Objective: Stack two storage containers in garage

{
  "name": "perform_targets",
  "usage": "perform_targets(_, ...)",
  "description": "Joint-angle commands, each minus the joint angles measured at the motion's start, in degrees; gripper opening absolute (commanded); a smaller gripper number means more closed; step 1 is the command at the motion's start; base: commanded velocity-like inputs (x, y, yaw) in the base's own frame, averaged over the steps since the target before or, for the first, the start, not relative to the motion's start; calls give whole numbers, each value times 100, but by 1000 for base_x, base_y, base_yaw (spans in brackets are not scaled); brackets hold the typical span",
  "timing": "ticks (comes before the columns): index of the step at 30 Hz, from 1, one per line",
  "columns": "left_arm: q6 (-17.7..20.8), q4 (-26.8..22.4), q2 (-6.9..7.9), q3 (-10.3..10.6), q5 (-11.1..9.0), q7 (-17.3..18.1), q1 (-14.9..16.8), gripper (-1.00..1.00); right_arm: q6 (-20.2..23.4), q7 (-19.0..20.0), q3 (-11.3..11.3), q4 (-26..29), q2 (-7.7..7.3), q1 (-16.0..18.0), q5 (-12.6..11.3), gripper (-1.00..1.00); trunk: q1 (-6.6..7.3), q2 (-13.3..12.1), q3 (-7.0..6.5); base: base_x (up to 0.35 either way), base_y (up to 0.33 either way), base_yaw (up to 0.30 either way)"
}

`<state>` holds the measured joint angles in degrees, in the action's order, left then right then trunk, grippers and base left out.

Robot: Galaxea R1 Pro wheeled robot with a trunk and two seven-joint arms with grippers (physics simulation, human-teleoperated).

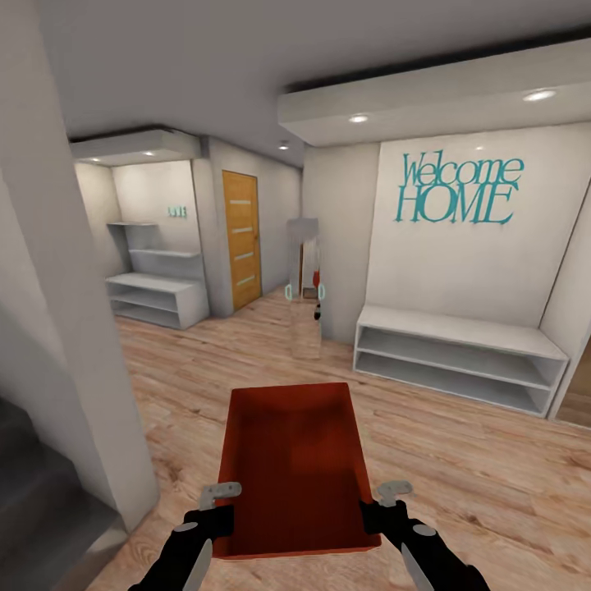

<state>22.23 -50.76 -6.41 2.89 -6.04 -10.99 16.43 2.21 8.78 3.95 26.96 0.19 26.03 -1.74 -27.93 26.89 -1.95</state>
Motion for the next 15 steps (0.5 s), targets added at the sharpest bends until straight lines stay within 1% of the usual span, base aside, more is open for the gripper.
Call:
perform_targets(1, 1, -21, 0, -26, 165, -70, 0, -100, 25, 264, -38, 2, 34, -1, -46, -100, -5, 4, 2, 325, 0, 0)
perform_targets(15, 1, -20, 3, -26, 165, -70, 0, -100, 26, 262, -44, 1, 34, -1, -46, -100, -5, 4, 2, 325, 0, 3)
